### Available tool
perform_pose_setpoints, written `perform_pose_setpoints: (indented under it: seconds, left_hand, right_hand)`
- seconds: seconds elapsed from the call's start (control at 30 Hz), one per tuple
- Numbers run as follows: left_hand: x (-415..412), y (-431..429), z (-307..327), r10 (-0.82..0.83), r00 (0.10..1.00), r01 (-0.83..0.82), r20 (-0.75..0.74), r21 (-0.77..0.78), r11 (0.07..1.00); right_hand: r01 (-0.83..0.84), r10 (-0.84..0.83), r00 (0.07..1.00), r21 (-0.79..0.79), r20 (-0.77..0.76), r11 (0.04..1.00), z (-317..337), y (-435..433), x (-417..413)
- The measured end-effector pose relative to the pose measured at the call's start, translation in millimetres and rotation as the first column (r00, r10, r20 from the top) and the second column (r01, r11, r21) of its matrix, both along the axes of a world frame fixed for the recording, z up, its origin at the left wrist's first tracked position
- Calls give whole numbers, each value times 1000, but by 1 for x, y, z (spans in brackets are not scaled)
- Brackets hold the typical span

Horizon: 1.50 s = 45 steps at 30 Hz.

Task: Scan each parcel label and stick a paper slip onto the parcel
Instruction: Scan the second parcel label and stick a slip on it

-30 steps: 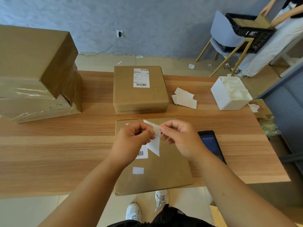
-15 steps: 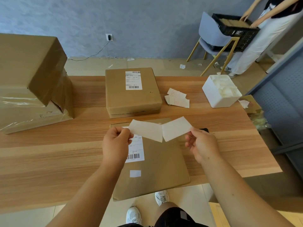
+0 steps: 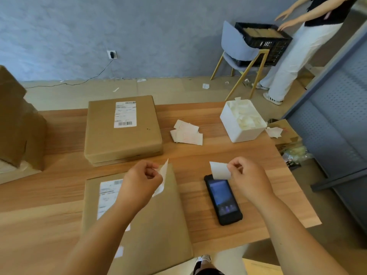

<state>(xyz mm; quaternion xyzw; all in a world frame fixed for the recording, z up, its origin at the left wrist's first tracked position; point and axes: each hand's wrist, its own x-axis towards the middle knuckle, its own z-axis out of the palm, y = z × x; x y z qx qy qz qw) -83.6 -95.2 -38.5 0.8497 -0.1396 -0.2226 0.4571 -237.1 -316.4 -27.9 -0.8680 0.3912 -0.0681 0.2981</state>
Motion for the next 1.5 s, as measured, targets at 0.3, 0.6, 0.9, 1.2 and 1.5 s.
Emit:
perform_pose_setpoints:
  seconds: [0.3, 0.6, 0.9, 1.2, 1.5]
  left_hand:
    - [-5, -179, -1, -176, 978, 175, 115, 19, 984]
    - [8, -341, -8, -325, 767, 380, 553, 16, 925]
    - [12, -371, -57, -761, 448, 387, 468, 666, 638]
    - [3, -335, -34, -509, 674, 381, 536, 338, 860]
    - [-20, -224, -19, -376, 876, 329, 301, 195, 924]
  right_hand:
    - [-71, 73, 981, 17, -182, 997, -7, -147, -20]
    - [8, 2, 989, 67, -146, 998, -12, -241, -31]
    - [-1, 14, 991, 102, -130, 995, -19, -263, -42]
    - [16, -5, 998, 198, -55, 980, -14, -251, -37]
    - [-95, 88, 995, 370, 36, 924, 1, -181, -20]
